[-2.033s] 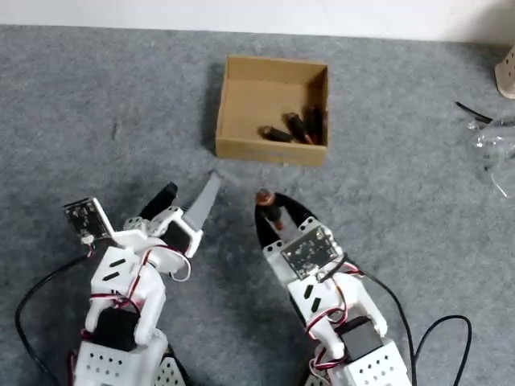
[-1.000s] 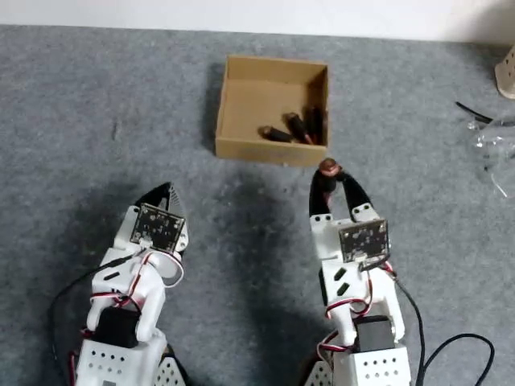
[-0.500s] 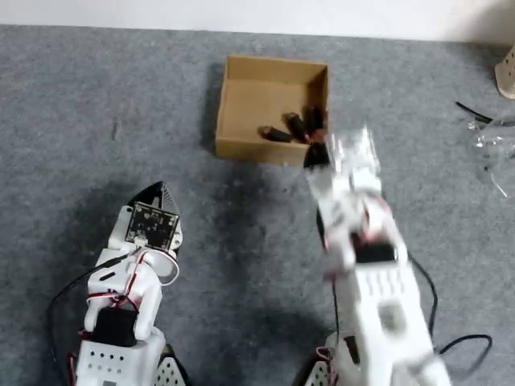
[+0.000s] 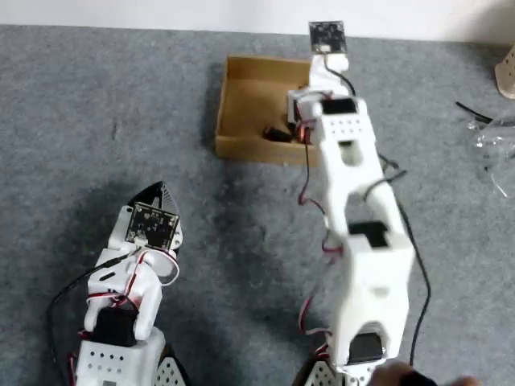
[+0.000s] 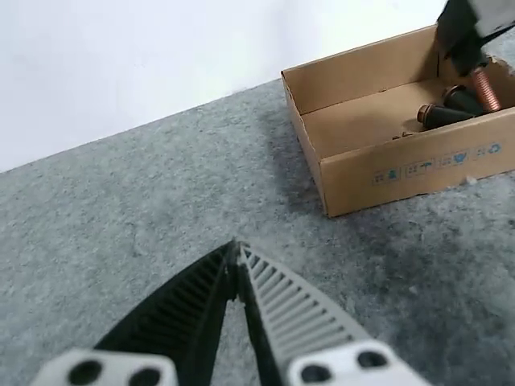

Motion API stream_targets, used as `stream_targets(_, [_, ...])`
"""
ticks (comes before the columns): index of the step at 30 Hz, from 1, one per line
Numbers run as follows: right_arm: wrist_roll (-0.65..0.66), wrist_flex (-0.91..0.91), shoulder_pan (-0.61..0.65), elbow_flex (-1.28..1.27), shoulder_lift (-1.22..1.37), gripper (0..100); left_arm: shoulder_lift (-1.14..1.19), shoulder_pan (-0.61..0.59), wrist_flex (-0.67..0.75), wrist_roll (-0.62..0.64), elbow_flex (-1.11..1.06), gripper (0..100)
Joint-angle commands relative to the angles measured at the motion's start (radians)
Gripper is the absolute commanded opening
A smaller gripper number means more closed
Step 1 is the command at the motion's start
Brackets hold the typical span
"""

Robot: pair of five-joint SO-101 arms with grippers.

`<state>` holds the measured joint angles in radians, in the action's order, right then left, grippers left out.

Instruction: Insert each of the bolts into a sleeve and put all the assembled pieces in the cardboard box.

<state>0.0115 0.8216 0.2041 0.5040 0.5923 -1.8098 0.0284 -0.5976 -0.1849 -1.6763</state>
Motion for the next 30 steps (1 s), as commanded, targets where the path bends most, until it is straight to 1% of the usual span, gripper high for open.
stream_targets(1, [-0.012,0.12,0.005,0.45,0.173,0.5,-0.007,-0.002,-0.002,-0.006,-0.019,1])
stream_targets(8, [-0.011,0.361,0.056,0.94,0.516,0.5,-0.007,-0.002,-0.002,-0.006,-0.019,1])
stream_targets(12, [-0.011,0.486,0.097,1.178,0.644,1.0,-0.007,-0.002,-0.002,-0.006,-0.019,1])
stream_targets(15, [-0.011,0.526,0.119,1.31,0.679,3.0,-0.007,-0.002,-0.002,-0.006,-0.019,1])
stream_targets(17, [-0.012,0.55,0.124,1.282,0.674,11.1,-0.007,-0.002,-0.002,-0.006,-0.019,1])
stream_targets(21, [-0.014,0.615,0.122,1.259,0.665,35.2,-0.007,-0.002,-0.002,-0.006,-0.019,1])
stream_targets(22, [-0.014,0.638,0.12,1.259,0.659,39.3,-0.007,-0.002,-0.002,-0.006,-0.019,1])
stream_targets(23, [-0.014,0.673,0.12,1.259,0.645,41.3,-0.007,-0.002,-0.002,-0.006,-0.019,1])
stream_targets(27, [-0.018,0.835,0.117,1.256,0.562,41.0,-0.007,-0.002,-0.002,-0.006,-0.019,1])
stream_targets(30, [-0.018,0.889,0.117,1.256,0.493,41.0,-0.007,-0.002,-0.002,-0.006,-0.019,1])
